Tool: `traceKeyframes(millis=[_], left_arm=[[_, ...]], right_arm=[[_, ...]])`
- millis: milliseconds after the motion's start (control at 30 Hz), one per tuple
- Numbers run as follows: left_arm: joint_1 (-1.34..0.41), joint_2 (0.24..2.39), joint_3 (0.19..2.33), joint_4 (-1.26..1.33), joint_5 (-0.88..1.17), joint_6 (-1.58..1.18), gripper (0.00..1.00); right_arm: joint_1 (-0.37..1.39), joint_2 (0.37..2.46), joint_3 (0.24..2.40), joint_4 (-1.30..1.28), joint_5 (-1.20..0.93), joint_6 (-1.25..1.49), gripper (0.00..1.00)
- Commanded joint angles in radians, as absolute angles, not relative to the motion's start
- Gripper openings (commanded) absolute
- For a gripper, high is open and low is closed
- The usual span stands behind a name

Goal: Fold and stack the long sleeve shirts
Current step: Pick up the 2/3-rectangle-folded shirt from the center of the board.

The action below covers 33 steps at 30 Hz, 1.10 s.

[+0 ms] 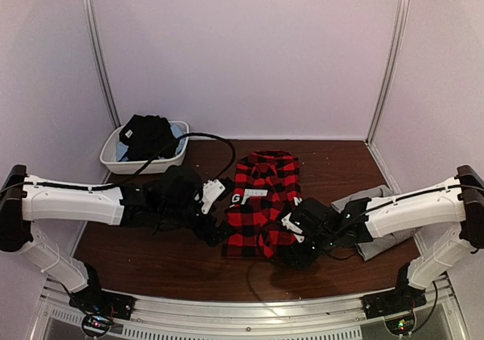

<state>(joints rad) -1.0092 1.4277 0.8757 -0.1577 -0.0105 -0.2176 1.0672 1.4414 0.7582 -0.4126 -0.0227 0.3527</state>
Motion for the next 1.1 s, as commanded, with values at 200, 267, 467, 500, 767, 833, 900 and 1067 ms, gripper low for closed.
traceKeyframes(millis=[200,267,467,500,767,833,900,1067], left_arm=[[-1.005,1.452,0.890,-0.163,0.041,-0.178,0.98],[-1.004,1.454,0.888,-0.167,0.045,-0.166,0.97],[-1.004,1.438,0.914,-0.217,0.069,-0.115,0.97],[-1.004,1.440,0.924,-0.235,0.082,-0.107,0.97],[-1.006,1.363,0.861,-0.174,0.198,-0.025,0.97],[-1.006,1.339,0.827,-0.150,0.244,0.017,0.97],[-1.012,1.328,0.797,-0.141,0.278,0.063,0.97],[-1.087,1.322,0.762,-0.139,0.276,0.208,0.97]], right_arm=[[1.128,1.564,0.843,-0.501,0.098,0.302,0.65],[1.141,1.581,0.844,-0.503,0.117,0.305,0.62],[1.168,1.619,0.846,-0.512,0.153,0.314,0.46],[1.177,1.625,0.849,-0.516,0.158,0.316,0.43],[1.210,1.613,0.840,-0.527,0.160,0.341,0.03],[1.217,1.579,0.833,-0.525,0.124,0.345,0.00],[1.219,1.531,0.819,-0.512,0.064,0.344,0.00],[1.220,1.420,0.771,-0.459,-0.158,0.344,0.00]])
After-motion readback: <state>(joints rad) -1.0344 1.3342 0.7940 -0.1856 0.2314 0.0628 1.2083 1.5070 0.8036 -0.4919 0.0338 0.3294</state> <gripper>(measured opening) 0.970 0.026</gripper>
